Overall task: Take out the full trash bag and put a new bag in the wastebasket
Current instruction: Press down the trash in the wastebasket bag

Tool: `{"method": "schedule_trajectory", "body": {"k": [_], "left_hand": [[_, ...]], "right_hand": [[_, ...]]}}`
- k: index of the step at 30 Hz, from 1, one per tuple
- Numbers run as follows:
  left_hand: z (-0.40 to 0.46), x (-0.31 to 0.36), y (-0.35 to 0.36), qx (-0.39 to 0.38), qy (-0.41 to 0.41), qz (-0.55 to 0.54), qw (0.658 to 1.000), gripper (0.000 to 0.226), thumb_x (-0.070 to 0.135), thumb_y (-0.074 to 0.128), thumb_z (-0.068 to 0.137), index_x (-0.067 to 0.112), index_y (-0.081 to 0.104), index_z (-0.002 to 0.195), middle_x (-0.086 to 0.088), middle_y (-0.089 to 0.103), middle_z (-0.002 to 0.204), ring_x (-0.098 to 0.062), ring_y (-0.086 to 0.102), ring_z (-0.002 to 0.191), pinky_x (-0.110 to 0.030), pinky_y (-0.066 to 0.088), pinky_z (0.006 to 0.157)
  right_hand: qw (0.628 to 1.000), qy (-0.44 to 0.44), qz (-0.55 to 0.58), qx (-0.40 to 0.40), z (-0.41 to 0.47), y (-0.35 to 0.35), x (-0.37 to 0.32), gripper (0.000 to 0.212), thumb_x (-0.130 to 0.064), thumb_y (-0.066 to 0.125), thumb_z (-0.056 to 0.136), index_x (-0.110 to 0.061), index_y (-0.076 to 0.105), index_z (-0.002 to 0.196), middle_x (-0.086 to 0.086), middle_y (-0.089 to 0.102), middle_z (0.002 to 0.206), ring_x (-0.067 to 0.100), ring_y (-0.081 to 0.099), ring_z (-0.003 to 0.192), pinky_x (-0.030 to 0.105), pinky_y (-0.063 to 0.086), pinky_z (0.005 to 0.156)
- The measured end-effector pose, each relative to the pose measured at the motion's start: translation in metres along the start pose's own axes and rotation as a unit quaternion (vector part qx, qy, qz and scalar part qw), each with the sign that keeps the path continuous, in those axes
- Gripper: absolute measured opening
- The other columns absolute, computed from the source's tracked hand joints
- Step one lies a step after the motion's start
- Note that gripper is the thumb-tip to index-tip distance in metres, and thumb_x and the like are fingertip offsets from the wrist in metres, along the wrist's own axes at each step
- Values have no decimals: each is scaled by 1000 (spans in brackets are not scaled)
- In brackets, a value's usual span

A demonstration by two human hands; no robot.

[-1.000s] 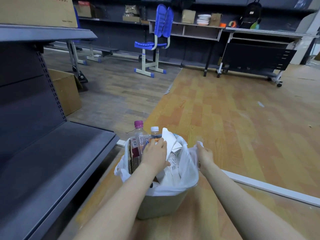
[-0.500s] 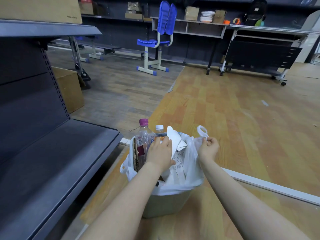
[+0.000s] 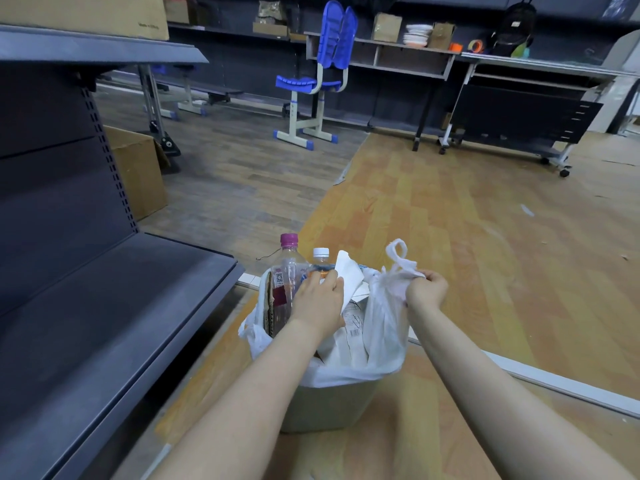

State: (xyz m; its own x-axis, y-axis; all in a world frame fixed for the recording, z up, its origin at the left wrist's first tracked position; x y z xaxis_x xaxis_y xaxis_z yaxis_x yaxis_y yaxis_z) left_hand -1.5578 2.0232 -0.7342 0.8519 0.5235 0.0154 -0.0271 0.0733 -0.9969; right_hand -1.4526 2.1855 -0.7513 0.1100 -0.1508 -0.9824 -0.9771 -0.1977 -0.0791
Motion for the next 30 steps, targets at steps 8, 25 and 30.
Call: {"method": "schedule_trajectory", "body": {"k": [8,25,30], "left_hand": [[-4,4,0,3,14,-1,1000,75,46,58,87,7,27,143,-8,31,143,-30,31,128,-36,29,105],[-5,15,1,-9,8,21,1000,69,41,56,90,5,27,141,-9,30,142,-33,31,126,-36,29,105],[-12,9,0,-2,20,9,1000,71,52,37,94,13,14,149,-9,26,150,-31,22,136,-40,18,115]], "right_hand": [[910,190,-293,-225,-47,-14,57,28,-34,53,89,-11,53,106,7,60,89,22,57,75,30,45,64],[927,110,-145,-328,-68,-3,-11,31,-7,30,101,-10,46,75,0,55,43,5,52,28,20,50,35],[949,-22,-197,-245,-48,-4,-14,39,-48,48,91,-11,57,95,0,59,76,17,58,70,29,45,64]]}}
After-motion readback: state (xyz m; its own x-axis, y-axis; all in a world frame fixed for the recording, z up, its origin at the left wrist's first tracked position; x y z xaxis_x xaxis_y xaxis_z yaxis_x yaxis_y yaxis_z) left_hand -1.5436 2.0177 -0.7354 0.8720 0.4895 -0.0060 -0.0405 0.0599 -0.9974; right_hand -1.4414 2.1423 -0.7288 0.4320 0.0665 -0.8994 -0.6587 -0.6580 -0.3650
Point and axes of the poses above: each hand's wrist, its own z-axis towards the middle knuckle, its own y-axis out of the palm, x = y × z, the point moved 9 cm from there along z, towards the middle knuckle
